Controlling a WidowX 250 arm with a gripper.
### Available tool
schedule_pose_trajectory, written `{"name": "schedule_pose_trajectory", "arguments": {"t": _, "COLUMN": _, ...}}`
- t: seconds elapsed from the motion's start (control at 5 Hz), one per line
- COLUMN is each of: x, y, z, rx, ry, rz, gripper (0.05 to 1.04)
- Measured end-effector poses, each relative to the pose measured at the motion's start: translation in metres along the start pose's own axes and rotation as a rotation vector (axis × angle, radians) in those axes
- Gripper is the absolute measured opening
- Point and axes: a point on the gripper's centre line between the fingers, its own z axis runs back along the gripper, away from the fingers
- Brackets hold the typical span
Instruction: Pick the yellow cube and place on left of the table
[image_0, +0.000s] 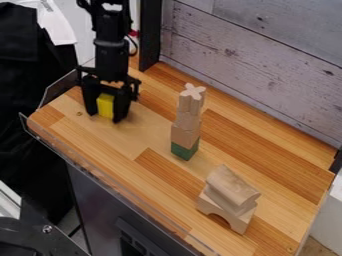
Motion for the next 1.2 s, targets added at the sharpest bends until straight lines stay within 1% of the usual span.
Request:
{"name": "schedule_pose_trajectory", "arguments": {"t": 0.2, "x": -0.015, "y": -0.002, "z": 0.041, "rx": 0.034, "ry": -0.110, "rz": 0.030, "gripper": 1.001}}
{"name": "schedule_pose_trajectory", "arguments": {"t": 0.4, "x": -0.033, "y": -0.007, "z": 0.078, "rx": 0.056, "ry": -0.194, "rz": 0.052, "gripper": 1.001}}
{"name": "schedule_pose_trajectory", "arguments": {"t": 0.6, "x": -0.046, "y": -0.014, "z": 0.106, "rx": 0.071, "ry": -0.264, "rz": 0.048, "gripper": 1.001}}
{"name": "schedule_pose_trajectory", "arguments": {"t": 0.8, "x": -0.056, "y": -0.025, "z": 0.127, "rx": 0.112, "ry": -0.313, "rz": -0.001, "gripper": 1.001}}
{"name": "schedule_pose_trajectory", "arguments": {"t": 1.0, "x": -0.067, "y": -0.048, "z": 0.130, "rx": 0.119, "ry": -0.265, "rz": -0.033, "gripper": 1.001}}
{"name": "schedule_pose_trajectory", "arguments": {"t": 1.2, "x": -0.071, "y": -0.079, "z": 0.139, "rx": 0.036, "ry": -0.235, "rz": -0.075, "gripper": 1.001}}
